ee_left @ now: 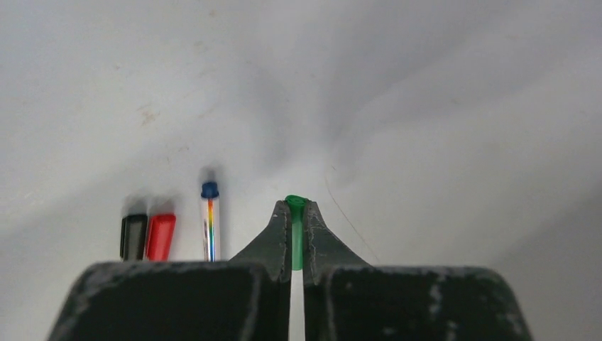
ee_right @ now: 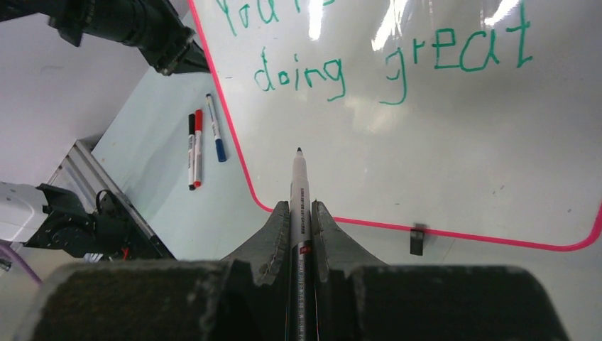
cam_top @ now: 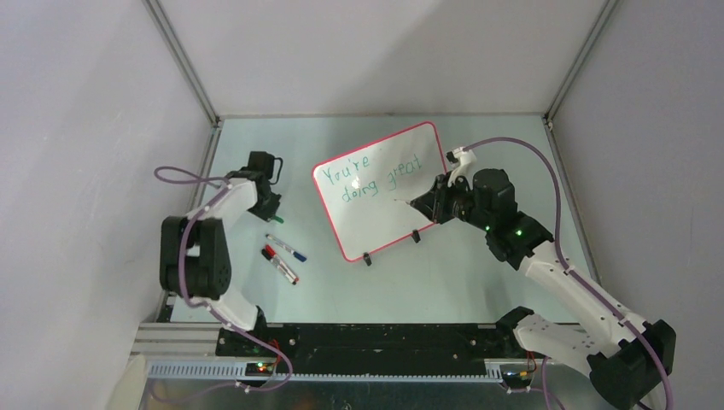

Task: Write a sentence on the whiteboard
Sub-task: Close the whiteboard marker at the center of the board.

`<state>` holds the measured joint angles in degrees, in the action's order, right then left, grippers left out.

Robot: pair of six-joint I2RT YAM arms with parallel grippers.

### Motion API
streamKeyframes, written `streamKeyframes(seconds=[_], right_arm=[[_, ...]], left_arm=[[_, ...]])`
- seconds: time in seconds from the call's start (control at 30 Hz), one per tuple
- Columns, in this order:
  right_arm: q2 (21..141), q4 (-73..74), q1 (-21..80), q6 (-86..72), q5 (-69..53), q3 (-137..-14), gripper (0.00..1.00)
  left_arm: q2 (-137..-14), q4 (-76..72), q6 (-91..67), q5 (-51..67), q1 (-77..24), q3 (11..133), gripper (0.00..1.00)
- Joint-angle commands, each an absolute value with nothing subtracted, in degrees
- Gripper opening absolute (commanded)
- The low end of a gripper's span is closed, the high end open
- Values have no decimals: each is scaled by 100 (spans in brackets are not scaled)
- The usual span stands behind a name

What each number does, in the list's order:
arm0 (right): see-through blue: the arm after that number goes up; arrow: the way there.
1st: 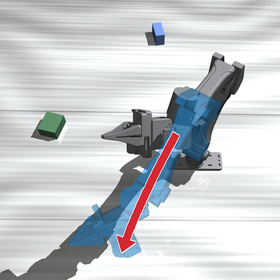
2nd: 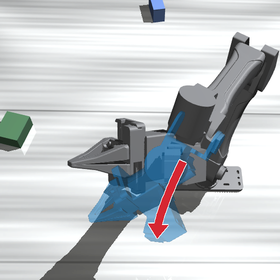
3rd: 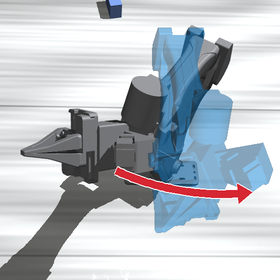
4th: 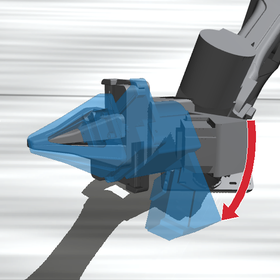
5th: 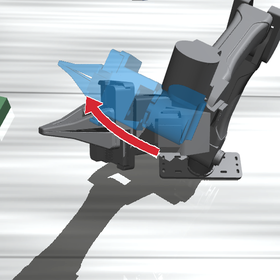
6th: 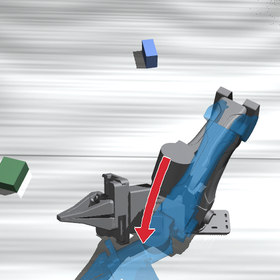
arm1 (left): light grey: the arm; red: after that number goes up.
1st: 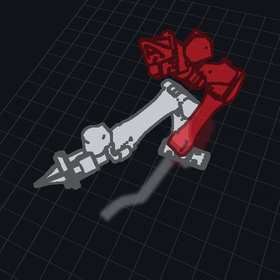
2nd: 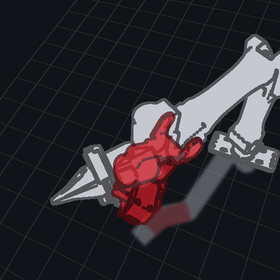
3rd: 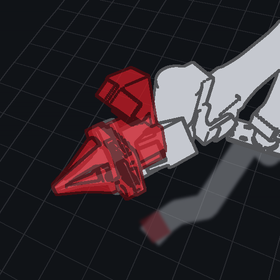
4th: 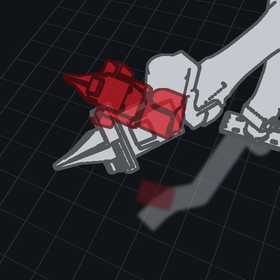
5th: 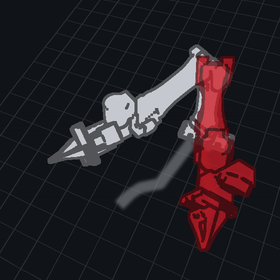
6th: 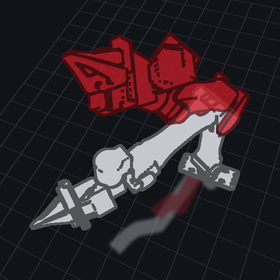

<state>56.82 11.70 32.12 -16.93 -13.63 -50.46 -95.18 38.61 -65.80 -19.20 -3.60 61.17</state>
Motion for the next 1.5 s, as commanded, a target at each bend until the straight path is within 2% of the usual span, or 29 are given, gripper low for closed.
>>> streamKeyframes(seconds=[0.0, 0.23, 0.4, 0.63, 0.77, 1.47], right_arm=[[5676, 783, 3323, -1713, -1812, -5063, 0], [6070, 104, 4109, -1417, -1738, -5054, 0], [6438, -796, 5076, -968, -1041, -4919, 0], [6870, -1462, 6043, -126, -197, -4915, 0], [7224, -1791, 6661, 655, 679, -4921, 0], [7944, -2270, 7118, 1566, 1606, -5133, 0]], left_arm=[[-8343, 3965, -6776, -1717, -362, 6006, 0], [-7136, 3712, -7092, -795, -463, 5442, 0], [-6559, 3272, -7490, 281, -794, 5008, 0], [-6005, 3115, -7804, 1019, -1011, 4713, 0], [-5756, 3196, -7821, 1259, -1022, 4640, 0], [-5384, 3065, -7963, 1781, -998, 4263, 0]])
